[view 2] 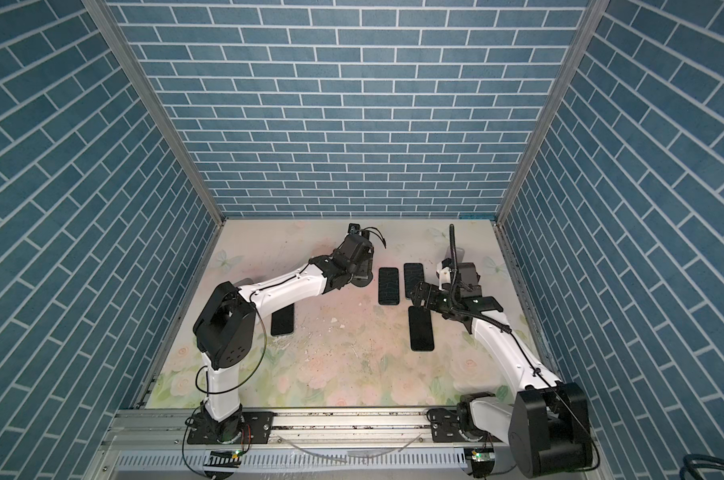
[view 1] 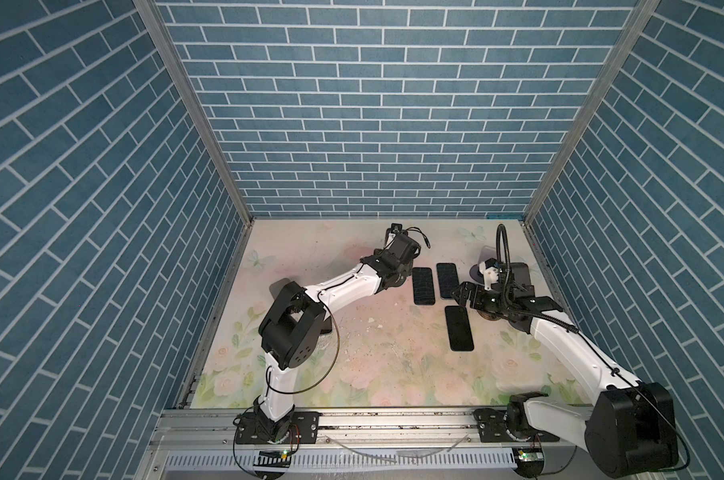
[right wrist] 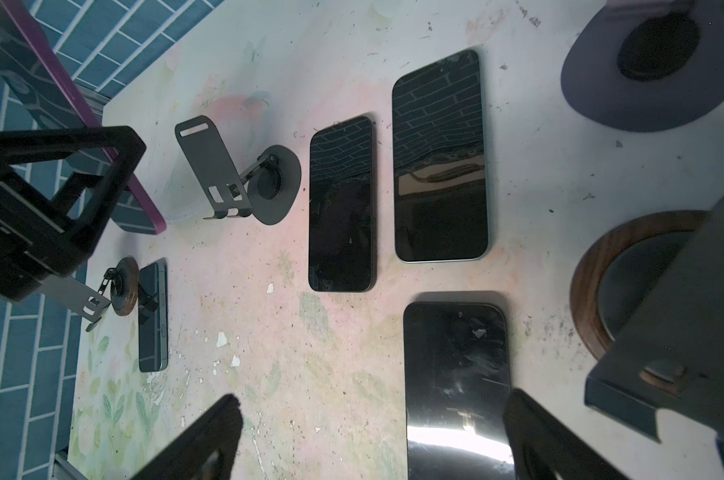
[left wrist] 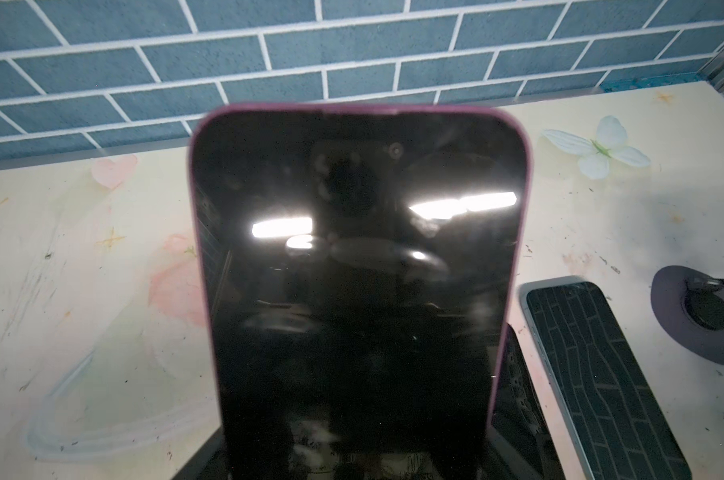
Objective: Remove the phone from the phone stand
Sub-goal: 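Lift the purple-edged phone off its stand with the left gripper, then carry the purple-edged phone toward the robot and lower it beside the teal-edged phone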
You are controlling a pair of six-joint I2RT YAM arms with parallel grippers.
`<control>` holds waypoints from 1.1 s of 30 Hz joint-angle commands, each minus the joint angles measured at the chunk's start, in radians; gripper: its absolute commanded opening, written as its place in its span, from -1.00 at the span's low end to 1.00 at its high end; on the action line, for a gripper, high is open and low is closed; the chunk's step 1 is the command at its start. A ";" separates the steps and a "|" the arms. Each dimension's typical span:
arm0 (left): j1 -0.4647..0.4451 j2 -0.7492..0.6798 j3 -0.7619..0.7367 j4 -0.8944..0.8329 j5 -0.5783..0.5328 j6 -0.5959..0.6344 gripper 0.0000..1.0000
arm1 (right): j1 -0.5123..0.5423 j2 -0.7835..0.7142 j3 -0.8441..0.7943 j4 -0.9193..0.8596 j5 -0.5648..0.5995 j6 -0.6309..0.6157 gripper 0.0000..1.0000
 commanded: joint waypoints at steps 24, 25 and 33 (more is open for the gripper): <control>0.001 -0.417 -0.373 -0.156 -0.091 -0.087 0.27 | 0.213 0.117 0.233 -0.095 0.136 -0.002 0.98; 0.002 -0.423 -0.380 -0.170 -0.089 -0.097 0.27 | 0.225 0.126 0.243 -0.096 0.142 -0.002 0.98; 0.005 -0.446 -0.444 -0.242 -0.059 -0.157 0.28 | 0.293 0.197 0.320 -0.119 0.206 0.011 0.98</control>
